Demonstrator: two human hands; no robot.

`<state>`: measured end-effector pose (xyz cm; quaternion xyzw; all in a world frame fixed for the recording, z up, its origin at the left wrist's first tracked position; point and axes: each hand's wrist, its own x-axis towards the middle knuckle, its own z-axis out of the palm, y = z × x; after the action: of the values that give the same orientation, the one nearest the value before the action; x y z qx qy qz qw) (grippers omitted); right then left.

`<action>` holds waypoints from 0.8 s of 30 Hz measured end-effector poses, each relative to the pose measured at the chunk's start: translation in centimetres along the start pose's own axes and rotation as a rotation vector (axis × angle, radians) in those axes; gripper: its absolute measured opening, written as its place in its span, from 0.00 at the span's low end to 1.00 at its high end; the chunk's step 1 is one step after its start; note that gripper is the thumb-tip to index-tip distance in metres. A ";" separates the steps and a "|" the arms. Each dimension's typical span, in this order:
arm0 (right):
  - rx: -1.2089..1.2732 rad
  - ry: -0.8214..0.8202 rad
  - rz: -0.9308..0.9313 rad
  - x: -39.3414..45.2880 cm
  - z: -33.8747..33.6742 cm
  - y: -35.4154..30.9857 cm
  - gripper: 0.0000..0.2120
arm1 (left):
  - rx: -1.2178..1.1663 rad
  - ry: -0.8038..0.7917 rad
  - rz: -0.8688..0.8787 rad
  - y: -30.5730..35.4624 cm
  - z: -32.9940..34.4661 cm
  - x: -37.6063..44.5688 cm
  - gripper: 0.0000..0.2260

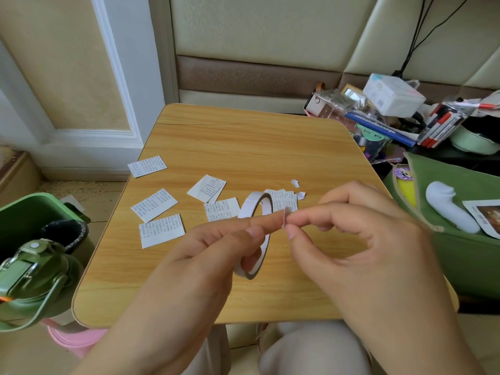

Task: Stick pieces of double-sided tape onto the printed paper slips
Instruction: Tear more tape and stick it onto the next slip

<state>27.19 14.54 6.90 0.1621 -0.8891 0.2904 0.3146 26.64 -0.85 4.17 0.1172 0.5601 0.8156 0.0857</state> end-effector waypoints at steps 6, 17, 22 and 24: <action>-0.063 0.026 -0.075 0.0 0.1 0.0 0.05 | 0.042 0.002 0.004 0.1 0.0 -0.2 0.15; 0.164 -0.075 0.092 -0.1 -0.3 0.4 0.04 | -0.014 0.035 0.002 -0.2 0.1 0.1 0.15; 0.257 -0.089 0.144 -0.2 -0.1 0.6 0.04 | -0.046 0.001 0.010 -0.2 0.1 0.1 0.15; 0.318 -0.091 0.174 -0.3 -0.2 0.6 0.04 | -0.109 -0.007 -0.007 -0.2 0.0 0.1 0.16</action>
<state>27.24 15.15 6.58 0.1452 -0.8560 0.4457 0.2181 26.51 -0.69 3.99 0.1132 0.5148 0.8443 0.0966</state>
